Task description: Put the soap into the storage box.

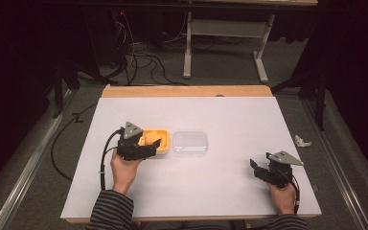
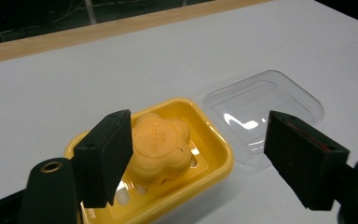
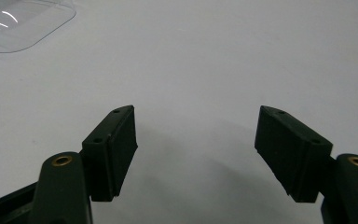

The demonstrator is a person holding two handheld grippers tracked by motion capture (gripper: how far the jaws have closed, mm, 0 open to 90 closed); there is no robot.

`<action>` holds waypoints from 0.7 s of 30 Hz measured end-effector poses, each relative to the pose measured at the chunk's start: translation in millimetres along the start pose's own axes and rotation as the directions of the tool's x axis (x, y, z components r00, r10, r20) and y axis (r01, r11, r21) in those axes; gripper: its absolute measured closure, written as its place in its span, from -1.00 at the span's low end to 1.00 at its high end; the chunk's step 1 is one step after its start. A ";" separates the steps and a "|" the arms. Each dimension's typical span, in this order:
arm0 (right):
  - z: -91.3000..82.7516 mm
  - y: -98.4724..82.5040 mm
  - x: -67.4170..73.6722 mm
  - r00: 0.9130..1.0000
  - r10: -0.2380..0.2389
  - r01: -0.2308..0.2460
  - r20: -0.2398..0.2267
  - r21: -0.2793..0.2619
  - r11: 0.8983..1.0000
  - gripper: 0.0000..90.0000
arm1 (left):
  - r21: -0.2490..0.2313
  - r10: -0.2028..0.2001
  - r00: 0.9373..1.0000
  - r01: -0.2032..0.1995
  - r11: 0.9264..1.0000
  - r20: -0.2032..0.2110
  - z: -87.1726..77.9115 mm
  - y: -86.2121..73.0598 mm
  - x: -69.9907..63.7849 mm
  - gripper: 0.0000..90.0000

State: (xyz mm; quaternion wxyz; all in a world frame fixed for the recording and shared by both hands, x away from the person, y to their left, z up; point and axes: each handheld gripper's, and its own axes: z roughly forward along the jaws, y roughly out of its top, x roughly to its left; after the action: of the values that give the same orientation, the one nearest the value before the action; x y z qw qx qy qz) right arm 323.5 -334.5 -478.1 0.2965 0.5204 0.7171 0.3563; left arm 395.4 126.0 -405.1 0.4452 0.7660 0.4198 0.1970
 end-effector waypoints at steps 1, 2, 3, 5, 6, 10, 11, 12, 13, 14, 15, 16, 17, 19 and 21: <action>0.0 0.0 0.0 1.000 0.000 0.000 0.000 0.001 1.000 -0.34 | -0.008 0.000 1.000 0.000 1.000 0.004 -2.0 -0.6 -0.7 -0.46; 0.0 0.0 0.0 1.000 0.000 0.000 0.000 0.000 1.000 -0.34 | -0.010 0.000 1.000 0.000 1.000 0.006 -3.3 -1.2 -1.1 -0.46; 0.0 0.0 0.0 1.000 0.000 0.000 0.000 0.000 1.000 -0.34 | -0.010 0.000 1.000 0.000 1.000 0.006 -4.3 -1.9 -1.3 -0.46; -0.1 -0.1 0.1 1.000 0.002 -0.002 0.000 -0.002 1.000 -0.34 | -0.012 -0.002 1.000 0.002 1.000 0.009 -5.9 -3.6 -1.2 -0.46; -0.2 -0.1 0.1 1.000 0.002 -0.002 0.001 -0.002 1.000 -0.34 | -0.012 -0.003 1.000 0.003 1.000 0.009 -6.7 -4.5 -0.9 -0.46; 0.1 0.0 -0.2 1.000 -0.001 0.001 0.001 -0.001 1.000 -0.33 | -0.015 -0.008 1.000 0.008 1.000 0.009 -10.1 -7.3 0.1 -0.46; -0.1 0.0 0.0 1.000 0.002 -0.002 0.001 -0.001 1.000 -0.33 | -0.017 -0.012 1.000 0.012 1.000 0.009 -11.0 -7.9 0.3 -0.46; -0.1 -0.1 0.1 1.000 0.001 -0.001 0.001 -0.002 1.000 -0.33 | -0.018 -0.012 1.000 0.013 1.000 0.010 -12.0 -8.4 0.8 -0.46; -0.1 0.0 0.1 1.000 0.000 0.000 0.001 -0.001 1.000 -0.33 | -0.021 -0.016 1.000 0.016 1.000 0.011 -12.9 -9.0 1.1 -0.46; -0.1 0.0 0.1 1.000 0.000 0.000 0.001 -0.001 1.000 -0.33 | -0.022 -0.017 1.000 0.017 1.000 0.010 -13.7 -9.4 1.3 -0.46; -0.1 0.0 0.4 1.000 0.002 -0.002 0.001 0.001 1.000 -0.33 | -0.024 -0.020 1.000 0.020 1.000 0.009 -15.1 -10.2 1.7 -0.46; 0.0 -0.1 0.6 1.000 0.003 -0.003 0.001 0.001 1.000 -0.33 | -0.026 -0.022 1.000 0.022 0.999 0.010 -16.1 -10.8 2.2 -0.46; 0.1 -0.1 0.7 1.000 0.002 -0.002 0.001 0.001 1.000 -0.33 | -0.026 -0.023 1.000 0.023 0.999 0.008 -16.7 -11.1 2.4 -0.46; 0.1 -0.1 0.8 1.000 0.002 -0.002 0.001 0.002 1.000 -0.33 | -0.029 -0.023 1.000 0.023 0.999 0.006 -19.0 -12.4 3.4 -0.46; 0.0 -0.1 0.7 1.000 0.004 -0.004 0.002 0.001 1.000 -0.33 | -0.031 -0.028 1.000 0.028 0.999 0.006 -20.5 -13.6 4.4 -0.46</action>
State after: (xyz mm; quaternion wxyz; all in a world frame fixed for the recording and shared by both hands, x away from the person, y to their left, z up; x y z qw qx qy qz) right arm 323.2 -333.8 -478.2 0.2964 0.5221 0.7161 0.3561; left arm 377.7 143.7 -406.2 0.4608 0.7536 0.4262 0.1952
